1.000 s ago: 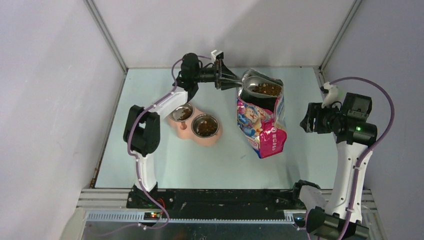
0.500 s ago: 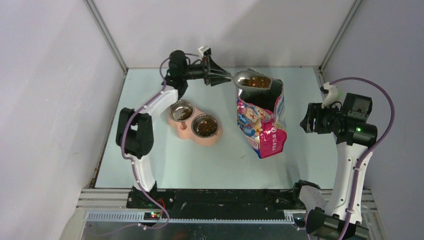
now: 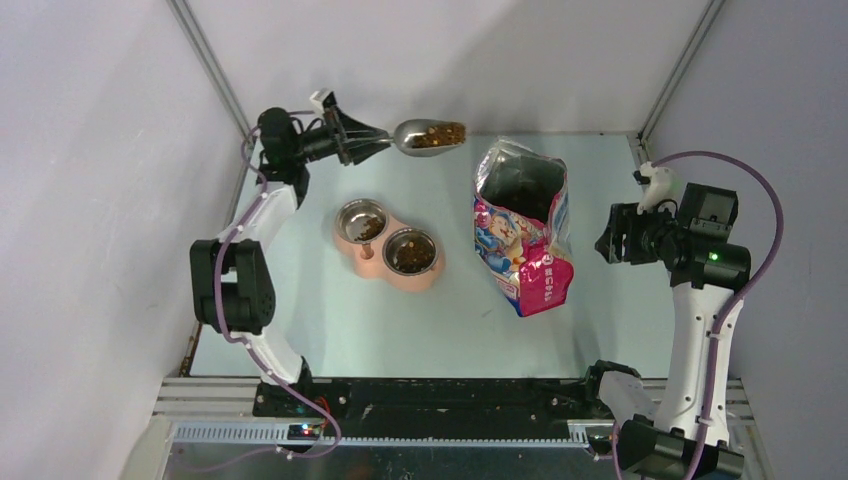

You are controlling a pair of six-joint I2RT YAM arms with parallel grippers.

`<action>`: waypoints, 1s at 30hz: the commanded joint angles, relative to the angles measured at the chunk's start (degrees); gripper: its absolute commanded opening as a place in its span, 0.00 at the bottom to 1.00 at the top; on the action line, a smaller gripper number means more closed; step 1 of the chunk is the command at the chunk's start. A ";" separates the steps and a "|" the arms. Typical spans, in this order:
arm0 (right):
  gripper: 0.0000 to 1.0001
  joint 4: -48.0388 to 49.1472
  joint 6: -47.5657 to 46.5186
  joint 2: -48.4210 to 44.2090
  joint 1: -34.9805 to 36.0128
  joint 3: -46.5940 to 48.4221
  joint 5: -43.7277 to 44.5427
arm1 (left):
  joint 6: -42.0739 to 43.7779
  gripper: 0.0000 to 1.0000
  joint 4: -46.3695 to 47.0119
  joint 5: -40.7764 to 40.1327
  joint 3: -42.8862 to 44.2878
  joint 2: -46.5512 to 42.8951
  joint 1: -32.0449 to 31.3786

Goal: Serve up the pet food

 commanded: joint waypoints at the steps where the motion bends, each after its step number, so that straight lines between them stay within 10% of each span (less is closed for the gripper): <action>1: 0.61 2.33 -0.89 -0.07 1.03 0.61 -0.97 | -0.44 0.00 6.61 -0.04 -3.56 -5.57 5.40; 18: 0.62 1.56 -0.14 -2.56 2.87 0.59 -3.54 | -3.41 0.00 18.45 -0.31 -26.81 -16.83 24.29; 30: 0.62 1.04 0.41 -3.61 3.00 0.59 -4.83 | 11.77 0.00 4.27 2.11 -35.19 -21.63 32.14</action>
